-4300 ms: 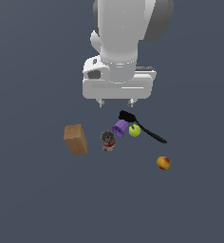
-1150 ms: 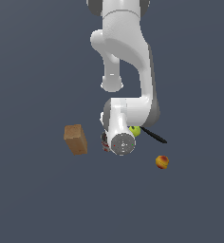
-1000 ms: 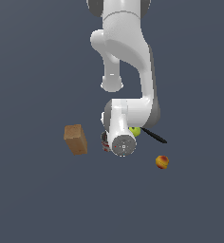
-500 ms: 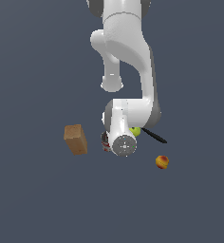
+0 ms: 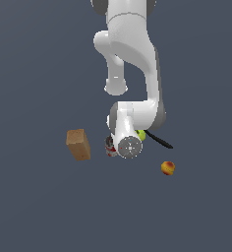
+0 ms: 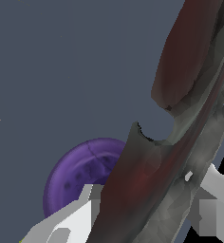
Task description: Pick up a designated object from a clutter of objects.
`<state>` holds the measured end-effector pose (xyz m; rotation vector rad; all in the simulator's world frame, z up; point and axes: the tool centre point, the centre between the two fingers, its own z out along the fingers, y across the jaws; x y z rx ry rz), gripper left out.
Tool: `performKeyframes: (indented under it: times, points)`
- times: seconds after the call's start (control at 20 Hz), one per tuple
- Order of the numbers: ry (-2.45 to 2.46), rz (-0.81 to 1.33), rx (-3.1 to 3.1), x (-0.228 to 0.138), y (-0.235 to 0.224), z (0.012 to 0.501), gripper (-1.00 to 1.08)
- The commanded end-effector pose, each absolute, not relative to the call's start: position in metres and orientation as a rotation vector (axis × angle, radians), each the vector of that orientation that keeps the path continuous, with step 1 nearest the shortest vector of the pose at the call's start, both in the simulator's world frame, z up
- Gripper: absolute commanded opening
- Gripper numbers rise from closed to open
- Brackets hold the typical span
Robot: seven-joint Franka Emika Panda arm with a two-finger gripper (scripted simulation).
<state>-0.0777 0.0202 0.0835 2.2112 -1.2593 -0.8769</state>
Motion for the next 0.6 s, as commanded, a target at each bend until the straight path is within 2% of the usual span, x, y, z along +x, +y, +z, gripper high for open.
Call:
performKeyframes:
  times: [0.0,0.15,0.2,0.55]
  points:
    - [-1.258,-0.919,2.164,-0.0953,0.0101,0.0648,0.28]
    - [-1.258,-0.919,2.164,-0.0953,0.0101,0.0641,0.28]
    - [-1.258,-0.919,2.164,-0.0953,0.0101,0.0641,-1.00]
    - [-1.258,-0.919,2.164,-0.0953,0.0101,0.0641,-1.00]
